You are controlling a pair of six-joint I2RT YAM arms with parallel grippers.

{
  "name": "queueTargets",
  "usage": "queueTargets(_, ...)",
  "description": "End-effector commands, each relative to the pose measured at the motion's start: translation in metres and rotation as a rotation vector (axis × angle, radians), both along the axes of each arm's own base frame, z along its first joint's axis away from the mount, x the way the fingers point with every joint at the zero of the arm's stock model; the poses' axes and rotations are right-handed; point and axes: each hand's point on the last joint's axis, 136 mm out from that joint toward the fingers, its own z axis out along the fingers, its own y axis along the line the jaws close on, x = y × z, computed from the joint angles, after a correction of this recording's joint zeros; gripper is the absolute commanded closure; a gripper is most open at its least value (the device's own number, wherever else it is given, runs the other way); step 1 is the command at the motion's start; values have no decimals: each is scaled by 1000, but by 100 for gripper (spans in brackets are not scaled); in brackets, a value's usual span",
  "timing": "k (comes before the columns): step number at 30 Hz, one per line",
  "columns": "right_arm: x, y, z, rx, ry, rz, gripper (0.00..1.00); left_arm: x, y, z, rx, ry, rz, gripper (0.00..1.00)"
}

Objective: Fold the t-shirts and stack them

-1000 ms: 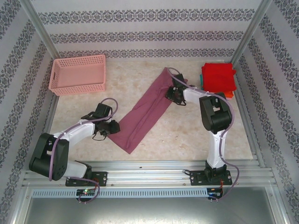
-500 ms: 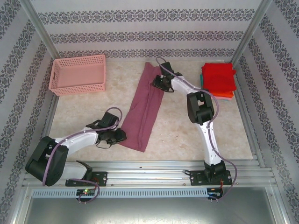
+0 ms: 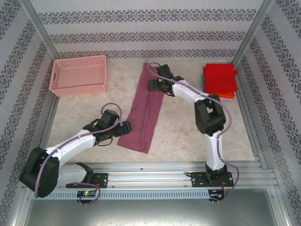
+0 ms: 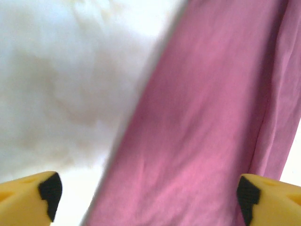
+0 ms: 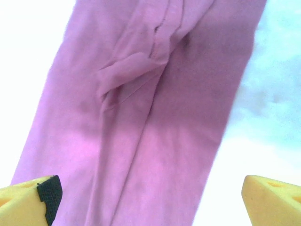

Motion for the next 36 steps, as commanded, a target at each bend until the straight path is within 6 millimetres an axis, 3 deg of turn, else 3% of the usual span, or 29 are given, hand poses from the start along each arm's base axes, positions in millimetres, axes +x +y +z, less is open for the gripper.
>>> queueTargets(1, -15, -6, 34, -100, -140, 86, 2, 38, 32, 21, 111, -118, 89, 0)
queueTargets(4, -56, 12, 40, -164, -239, 271, 2, 67, 46, 27, 69, -140, 144, 0)
queueTargets(9, -150, 63, 42, -197, -371, 668, 2, 105, 65, 23, -80, -101, 182, 0)
queueTargets(14, -248, 114, 17, -222, -342, 1042, 6, 119, 80, 17, -153, -46, 224, 0)
queueTargets(18, -295, 141, -6, -276, -277, 1202, 10, 117, 81, 20, -169, -53, 209, 0)
queueTargets(22, -313, 156, -28, -306, -228, 1261, 15, 108, 80, 18, -175, -49, 194, 0)
queueTargets(30, -317, 159, -68, -349, -145, 1294, 32, 95, 81, 12, -178, -43, 197, 0)
queueTargets(36, -320, 154, -93, -369, -86, 1306, 31, 91, 80, 7, -186, -32, 195, 0)
